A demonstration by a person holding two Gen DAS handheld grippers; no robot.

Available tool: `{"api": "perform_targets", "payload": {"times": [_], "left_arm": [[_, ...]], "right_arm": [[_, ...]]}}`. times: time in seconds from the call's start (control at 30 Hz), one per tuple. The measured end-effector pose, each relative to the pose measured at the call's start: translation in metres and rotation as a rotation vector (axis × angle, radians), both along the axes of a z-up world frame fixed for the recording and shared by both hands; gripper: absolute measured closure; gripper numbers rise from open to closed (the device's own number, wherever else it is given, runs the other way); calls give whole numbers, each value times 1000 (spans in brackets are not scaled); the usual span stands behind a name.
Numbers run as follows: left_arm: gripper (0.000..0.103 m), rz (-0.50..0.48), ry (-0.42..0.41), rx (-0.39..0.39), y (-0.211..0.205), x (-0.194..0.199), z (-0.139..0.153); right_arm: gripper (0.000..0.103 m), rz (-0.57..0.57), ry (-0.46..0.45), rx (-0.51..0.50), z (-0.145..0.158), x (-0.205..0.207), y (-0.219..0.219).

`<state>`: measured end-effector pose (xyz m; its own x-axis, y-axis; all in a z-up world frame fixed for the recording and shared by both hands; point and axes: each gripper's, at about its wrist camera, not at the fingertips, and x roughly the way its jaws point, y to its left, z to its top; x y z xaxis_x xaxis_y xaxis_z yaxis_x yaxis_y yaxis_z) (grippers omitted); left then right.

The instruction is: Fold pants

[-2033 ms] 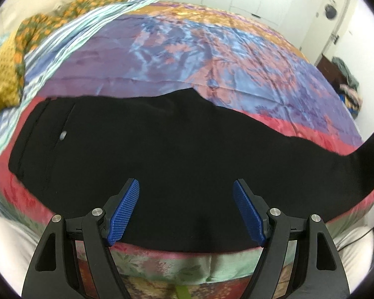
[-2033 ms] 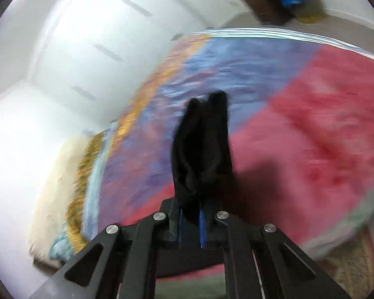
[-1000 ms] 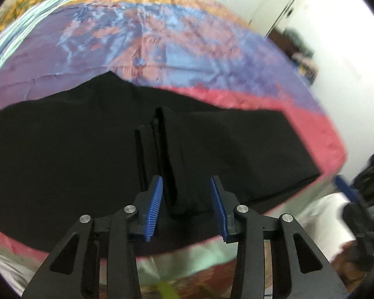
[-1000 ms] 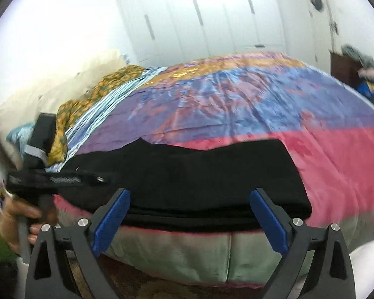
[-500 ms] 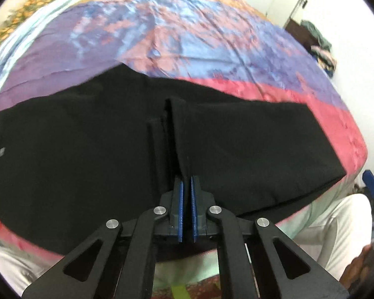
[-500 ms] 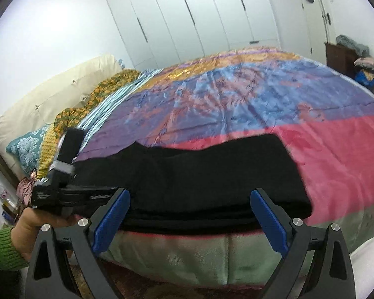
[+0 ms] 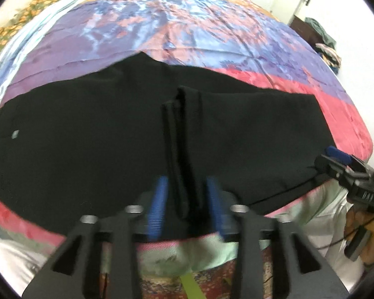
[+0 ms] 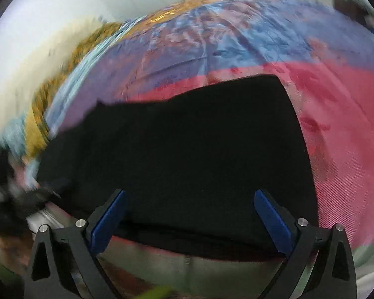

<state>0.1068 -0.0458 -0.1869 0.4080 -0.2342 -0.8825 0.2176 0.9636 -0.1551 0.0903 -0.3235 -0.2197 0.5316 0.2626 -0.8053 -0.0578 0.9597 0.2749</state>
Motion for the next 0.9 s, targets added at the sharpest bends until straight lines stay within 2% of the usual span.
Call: {"api": "perform_targets", "payload": {"times": [0.03,0.13,0.23,0.3,0.37,0.43,0.5,0.57,0.63,0.7,0.83,0.9], "left_arm": [[44,23,-27,-22,6,-4,11],[34,56,-115,-75,14,-9,38],[25,4,-170,-112,-1,-1,59],[21,-45,-172,-113,-17,10,60],[21,-84,-153,-96,-32,21,48],[21,-93,-100,-48,-42,30,23],[22,-90,-37,-13,-46,35,-1],[22,-83,23,33,-47,34,-25],[21,-76,18,51,-41,29,-33],[21,-70,17,35,-38,26,-32],[21,-57,16,23,-32,24,-28],[21,-51,16,17,-29,25,-30]], "right_arm": [[2,1,-16,-15,9,-2,4],[3,-20,-80,26,35,-3,1],[3,-23,-118,21,59,7,-5],[3,-35,-120,21,67,21,-12],[3,-54,-96,42,66,36,-25],[3,-73,-63,59,58,46,-37],[3,-77,-17,69,41,55,-44],[3,-68,69,82,15,63,-46],[3,-59,130,59,-2,64,-45],[6,-58,112,31,2,57,-42],[6,-20,-22,26,38,24,-25],[6,12,-61,33,43,7,-12]]}}
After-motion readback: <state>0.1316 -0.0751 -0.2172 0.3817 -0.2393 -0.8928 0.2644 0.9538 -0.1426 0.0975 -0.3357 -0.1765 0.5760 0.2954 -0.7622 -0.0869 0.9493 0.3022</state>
